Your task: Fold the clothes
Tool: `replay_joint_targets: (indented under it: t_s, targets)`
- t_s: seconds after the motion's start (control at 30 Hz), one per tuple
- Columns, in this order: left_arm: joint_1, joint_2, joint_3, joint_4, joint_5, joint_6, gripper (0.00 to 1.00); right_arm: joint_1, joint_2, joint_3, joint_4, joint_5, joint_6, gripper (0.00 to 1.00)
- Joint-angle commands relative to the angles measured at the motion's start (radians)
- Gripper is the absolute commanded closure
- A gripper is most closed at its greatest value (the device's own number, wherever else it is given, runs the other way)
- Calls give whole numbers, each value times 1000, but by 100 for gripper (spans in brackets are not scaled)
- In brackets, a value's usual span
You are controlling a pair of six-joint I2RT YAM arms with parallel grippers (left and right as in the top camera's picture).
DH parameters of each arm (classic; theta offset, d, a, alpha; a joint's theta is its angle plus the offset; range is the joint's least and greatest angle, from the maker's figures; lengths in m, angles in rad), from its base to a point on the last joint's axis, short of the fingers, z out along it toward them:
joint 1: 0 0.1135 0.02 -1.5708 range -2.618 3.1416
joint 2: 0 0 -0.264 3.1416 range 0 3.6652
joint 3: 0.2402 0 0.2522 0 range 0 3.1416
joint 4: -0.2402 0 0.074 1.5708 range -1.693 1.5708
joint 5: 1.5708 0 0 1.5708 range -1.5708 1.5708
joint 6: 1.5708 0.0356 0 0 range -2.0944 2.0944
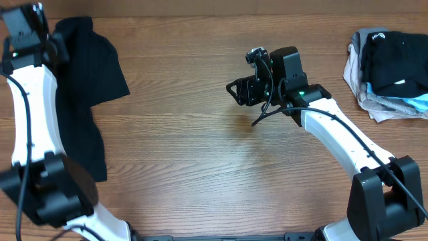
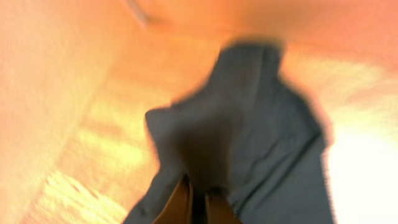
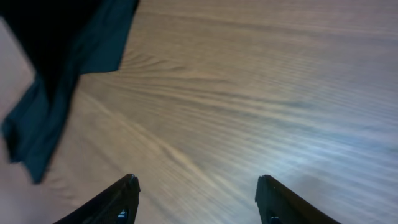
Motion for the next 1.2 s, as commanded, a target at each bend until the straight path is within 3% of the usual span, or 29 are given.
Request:
replay_joint_targets:
  t_s: [0.0,0.47,0.67,0.8,1.17]
  targets:
    - [-63,-113,73,-18,-6,-28,96,10,10,28,-4,-129,45,38]
    - [-257,-206,252,37,0,-74,96,112,10,29,18,-333,44,39]
    - [-295,-207,252,13,66,-106,96,186,10,29,132,-290,-18,21]
    - [-331,-224,261,-29,65,-106,96,208,10,29,167,-174,-17,18]
    - [-439,-342,297,-33,99,-107,96,224,10,29,208,-179,-13,12]
